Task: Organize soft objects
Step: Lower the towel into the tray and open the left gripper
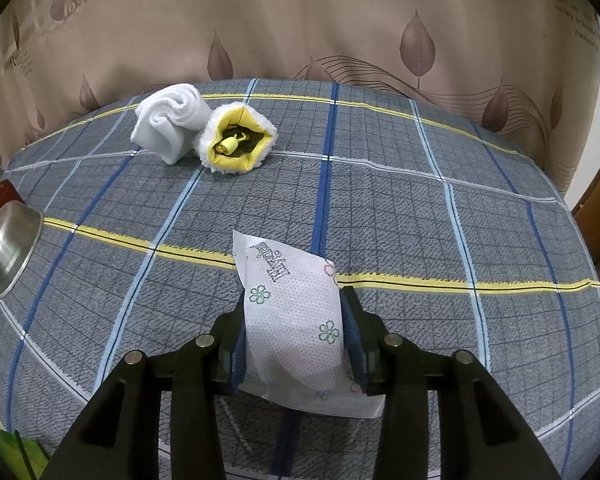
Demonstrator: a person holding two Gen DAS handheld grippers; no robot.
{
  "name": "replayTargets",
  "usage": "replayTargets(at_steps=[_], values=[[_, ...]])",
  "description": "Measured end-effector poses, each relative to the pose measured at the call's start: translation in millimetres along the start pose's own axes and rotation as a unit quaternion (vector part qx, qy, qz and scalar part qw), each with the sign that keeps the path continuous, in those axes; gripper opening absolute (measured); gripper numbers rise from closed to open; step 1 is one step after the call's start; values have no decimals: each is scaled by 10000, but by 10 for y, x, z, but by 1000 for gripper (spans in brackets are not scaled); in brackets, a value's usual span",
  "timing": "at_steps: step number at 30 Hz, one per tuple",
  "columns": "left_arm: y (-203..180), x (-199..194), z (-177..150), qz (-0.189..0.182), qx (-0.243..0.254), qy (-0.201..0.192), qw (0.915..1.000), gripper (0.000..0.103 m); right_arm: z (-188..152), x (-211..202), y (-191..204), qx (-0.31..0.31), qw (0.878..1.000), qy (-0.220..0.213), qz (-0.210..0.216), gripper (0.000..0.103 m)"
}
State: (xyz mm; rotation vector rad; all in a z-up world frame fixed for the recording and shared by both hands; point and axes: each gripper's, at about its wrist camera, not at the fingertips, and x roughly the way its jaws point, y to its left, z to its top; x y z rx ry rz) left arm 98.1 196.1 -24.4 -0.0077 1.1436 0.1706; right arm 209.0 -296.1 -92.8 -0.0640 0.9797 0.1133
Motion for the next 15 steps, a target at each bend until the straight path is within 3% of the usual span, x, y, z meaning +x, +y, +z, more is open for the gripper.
replayTargets(at_steps=[5,11,15], values=[[-27,112,-4,103,64,23,9999,21,-1,2,7,1,10000,-1,-1,38],[20,146,-16,-66,-1,18,10000,24,-3,6,12,0,10000,-1,-7,38],[30,92,-36,-183,77,-68,9998,35,-4,7,11,-6,10000,-2,-13,39]])
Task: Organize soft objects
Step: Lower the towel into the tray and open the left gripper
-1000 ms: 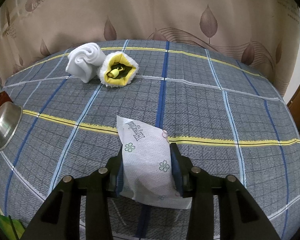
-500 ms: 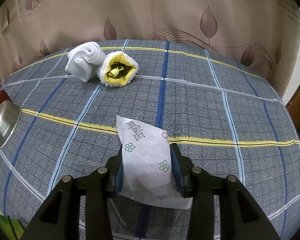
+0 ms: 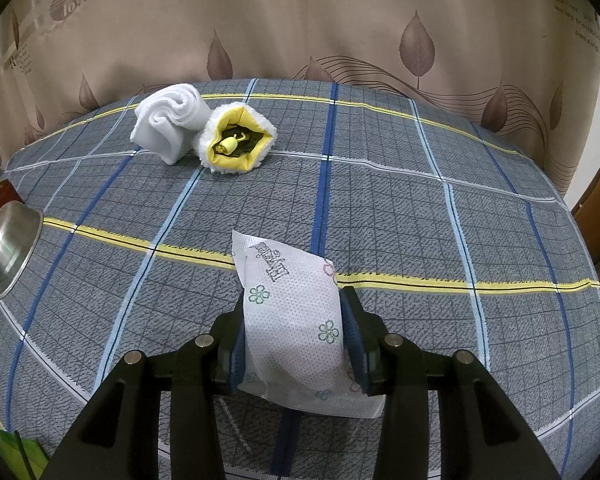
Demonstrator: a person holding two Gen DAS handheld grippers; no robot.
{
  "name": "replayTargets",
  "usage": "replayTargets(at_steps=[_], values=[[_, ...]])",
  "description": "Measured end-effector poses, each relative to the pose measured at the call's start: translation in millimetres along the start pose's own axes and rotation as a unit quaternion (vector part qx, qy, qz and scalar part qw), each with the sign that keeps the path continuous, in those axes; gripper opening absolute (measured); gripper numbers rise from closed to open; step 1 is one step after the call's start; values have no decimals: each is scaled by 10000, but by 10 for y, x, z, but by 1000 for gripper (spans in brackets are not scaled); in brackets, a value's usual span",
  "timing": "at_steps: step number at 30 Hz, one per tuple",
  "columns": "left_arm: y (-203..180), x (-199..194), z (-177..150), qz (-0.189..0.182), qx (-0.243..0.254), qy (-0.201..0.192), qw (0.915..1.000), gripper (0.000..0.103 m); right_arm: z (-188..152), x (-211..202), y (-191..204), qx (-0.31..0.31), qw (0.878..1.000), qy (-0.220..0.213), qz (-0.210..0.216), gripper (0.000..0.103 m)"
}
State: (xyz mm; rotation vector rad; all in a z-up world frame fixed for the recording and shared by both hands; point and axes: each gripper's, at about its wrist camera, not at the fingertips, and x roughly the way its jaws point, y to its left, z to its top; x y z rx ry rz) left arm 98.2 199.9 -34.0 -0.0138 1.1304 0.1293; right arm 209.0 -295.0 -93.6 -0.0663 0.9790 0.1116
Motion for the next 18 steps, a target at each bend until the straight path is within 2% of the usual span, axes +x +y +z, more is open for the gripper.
replayTargets(at_steps=[8,13,15,18], values=[[168,-185,-92,-114,-310,-459,9984,38,5,-2,-7,-24,10000,17,-21,38],[245,-149,-194,-265,-420,-236,9985,40,53,-9,6,64,9999,146,-32,37],[269,-130,-251,-334,-491,-175,9981,40,75,-14,22,54,9997,217,-62,32],[285,-132,-309,-194,-523,-244,9981,40,106,-26,59,-5,9993,354,-142,29]])
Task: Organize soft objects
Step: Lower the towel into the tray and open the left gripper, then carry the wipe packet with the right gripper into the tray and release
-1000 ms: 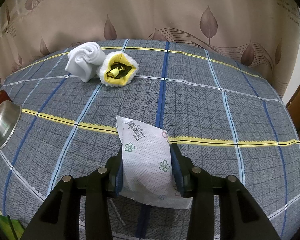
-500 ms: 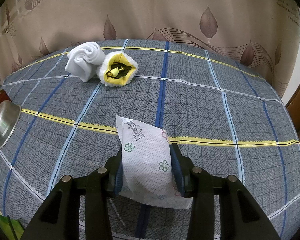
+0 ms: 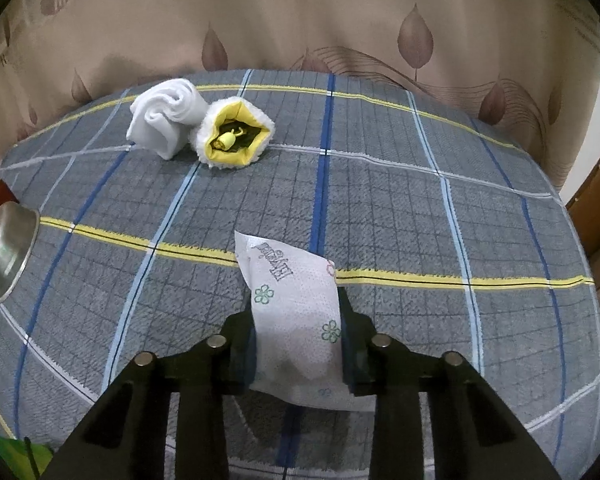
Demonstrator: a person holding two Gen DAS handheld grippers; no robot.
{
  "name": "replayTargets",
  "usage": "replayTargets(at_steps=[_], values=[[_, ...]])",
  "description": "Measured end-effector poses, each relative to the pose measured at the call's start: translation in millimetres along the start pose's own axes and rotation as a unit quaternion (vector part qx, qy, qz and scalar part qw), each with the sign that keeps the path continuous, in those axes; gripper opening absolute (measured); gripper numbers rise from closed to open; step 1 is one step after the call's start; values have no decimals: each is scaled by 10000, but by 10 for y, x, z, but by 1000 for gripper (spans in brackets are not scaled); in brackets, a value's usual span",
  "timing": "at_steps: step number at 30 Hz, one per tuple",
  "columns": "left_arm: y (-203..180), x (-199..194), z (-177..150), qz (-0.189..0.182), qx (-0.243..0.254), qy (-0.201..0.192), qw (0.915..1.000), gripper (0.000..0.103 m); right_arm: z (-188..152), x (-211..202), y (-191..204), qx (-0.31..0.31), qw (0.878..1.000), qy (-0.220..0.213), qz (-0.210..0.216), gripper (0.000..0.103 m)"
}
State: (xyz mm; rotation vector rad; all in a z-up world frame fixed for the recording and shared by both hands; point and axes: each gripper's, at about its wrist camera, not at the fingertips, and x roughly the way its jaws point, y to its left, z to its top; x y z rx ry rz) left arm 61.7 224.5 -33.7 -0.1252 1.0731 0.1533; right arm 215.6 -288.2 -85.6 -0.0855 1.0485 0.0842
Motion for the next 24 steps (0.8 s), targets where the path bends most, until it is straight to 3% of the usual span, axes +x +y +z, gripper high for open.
replayTargets(at_steps=[7,14,18,24], values=[[49,-57,-46,290,-136,-373,9988,40,65,-154,128,-232,9993,255,-150,28],[188,-59,-87,516,-402,-573,9962,40,252,-577,490,-440,9989,50,161,28],[302,-59,-128,687,-561,-646,9940,40,329,-832,907,-823,9959,-108,349,28],[422,-85,-162,861,-786,-728,9905,40,411,-1109,1760,-1359,9848,-324,1035,28]])
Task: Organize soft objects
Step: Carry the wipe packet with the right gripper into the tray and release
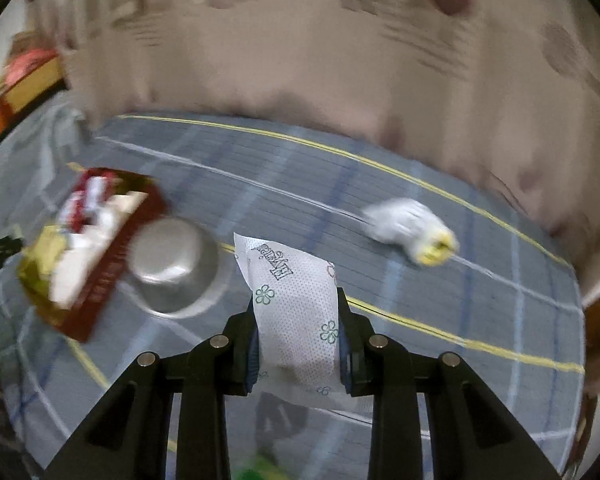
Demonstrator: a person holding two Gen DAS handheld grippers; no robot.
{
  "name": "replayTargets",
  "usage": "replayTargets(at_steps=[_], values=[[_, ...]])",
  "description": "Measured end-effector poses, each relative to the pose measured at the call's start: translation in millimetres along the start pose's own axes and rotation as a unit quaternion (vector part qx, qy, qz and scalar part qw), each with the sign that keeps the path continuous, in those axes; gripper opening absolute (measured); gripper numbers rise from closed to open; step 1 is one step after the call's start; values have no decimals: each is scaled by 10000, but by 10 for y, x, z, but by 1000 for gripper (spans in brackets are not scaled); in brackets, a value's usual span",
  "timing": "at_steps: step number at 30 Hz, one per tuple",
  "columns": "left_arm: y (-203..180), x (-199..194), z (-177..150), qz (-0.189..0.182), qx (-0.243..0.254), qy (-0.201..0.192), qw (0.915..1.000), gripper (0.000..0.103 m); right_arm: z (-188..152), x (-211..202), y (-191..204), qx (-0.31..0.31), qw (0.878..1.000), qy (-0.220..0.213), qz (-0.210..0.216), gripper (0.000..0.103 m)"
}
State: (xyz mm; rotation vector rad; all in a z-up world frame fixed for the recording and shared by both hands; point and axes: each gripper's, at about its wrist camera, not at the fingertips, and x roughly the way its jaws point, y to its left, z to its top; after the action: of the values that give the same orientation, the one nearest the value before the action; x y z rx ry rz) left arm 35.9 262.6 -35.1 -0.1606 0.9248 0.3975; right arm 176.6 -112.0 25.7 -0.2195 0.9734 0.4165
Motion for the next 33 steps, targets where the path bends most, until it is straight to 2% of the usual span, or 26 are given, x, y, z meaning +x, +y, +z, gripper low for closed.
replayTargets(at_steps=[6,15,24,33], values=[[45,-23,-8,284,-32,-128,9995,41,170,193,812,-391,9968,23,699,28],[97,3,-17,315,-125,-84,9994,41,280,472,1699,-735,9896,148,1227,28],[134,-6,-1,332,-230,-110,9991,41,393,761,2102,-884,9881,238,1236,28],[157,-36,10,341,-331,-187,9987,41,484,1030,2255,-821,9910,268,1019,32]])
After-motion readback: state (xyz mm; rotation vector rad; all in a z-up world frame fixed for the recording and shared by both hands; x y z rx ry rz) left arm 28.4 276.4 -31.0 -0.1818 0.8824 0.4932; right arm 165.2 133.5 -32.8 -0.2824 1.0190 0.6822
